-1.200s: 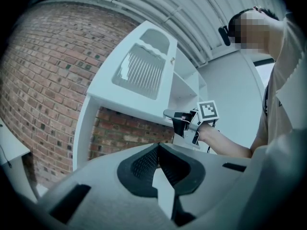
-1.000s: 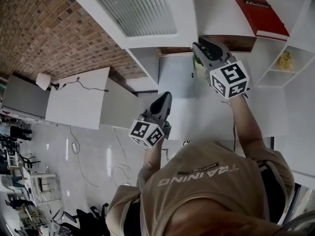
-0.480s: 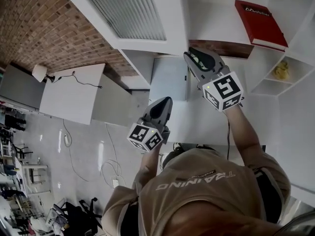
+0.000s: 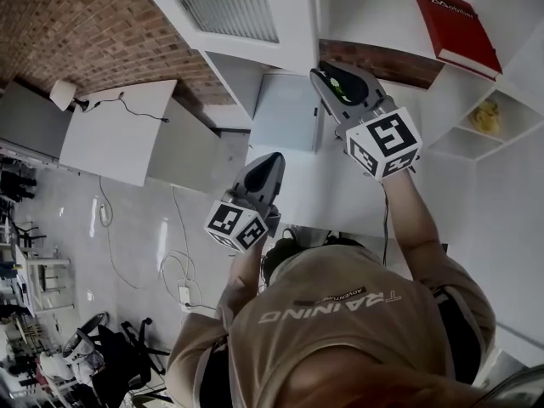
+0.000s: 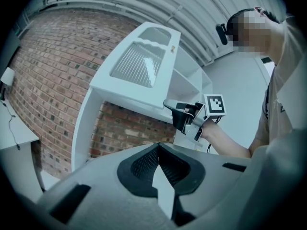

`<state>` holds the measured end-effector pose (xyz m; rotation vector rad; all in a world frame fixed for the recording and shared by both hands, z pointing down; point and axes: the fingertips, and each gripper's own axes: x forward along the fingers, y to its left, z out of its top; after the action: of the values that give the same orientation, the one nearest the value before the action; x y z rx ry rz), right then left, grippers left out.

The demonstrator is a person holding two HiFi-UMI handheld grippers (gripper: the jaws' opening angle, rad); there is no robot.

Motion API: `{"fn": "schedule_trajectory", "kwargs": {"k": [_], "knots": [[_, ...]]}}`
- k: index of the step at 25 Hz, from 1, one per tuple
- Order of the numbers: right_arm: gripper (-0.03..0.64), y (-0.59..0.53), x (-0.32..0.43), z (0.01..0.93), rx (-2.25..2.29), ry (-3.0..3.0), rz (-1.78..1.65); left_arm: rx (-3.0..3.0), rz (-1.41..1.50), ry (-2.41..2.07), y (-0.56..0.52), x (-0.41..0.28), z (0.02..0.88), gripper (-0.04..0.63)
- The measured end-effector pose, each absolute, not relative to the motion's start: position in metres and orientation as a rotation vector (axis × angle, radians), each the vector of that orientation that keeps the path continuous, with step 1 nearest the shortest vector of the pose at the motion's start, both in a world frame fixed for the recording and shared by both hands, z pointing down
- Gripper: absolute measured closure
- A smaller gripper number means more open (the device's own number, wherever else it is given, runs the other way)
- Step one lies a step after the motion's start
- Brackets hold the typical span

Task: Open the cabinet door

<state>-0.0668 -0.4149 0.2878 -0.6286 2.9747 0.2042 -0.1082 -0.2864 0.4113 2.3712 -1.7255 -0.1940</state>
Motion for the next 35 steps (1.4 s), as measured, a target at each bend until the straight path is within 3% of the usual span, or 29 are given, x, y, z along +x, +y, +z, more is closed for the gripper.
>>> {"fn": "schedule_trajectory", "kwargs": {"k": [23, 35], "knots": [[0.548, -0.339, -0.084, 0.288, -1.150, 2.888, 0.127, 2.468, -0.291, -1.478, -0.202, -0.221, 0.418, 0.588], [0.551, -0.279, -0.115, 0.286, -1.214, 2.841, 0.129, 2.615, -0.257, -1.337, -0.170, -0.239, 0.410, 0.588]]}}
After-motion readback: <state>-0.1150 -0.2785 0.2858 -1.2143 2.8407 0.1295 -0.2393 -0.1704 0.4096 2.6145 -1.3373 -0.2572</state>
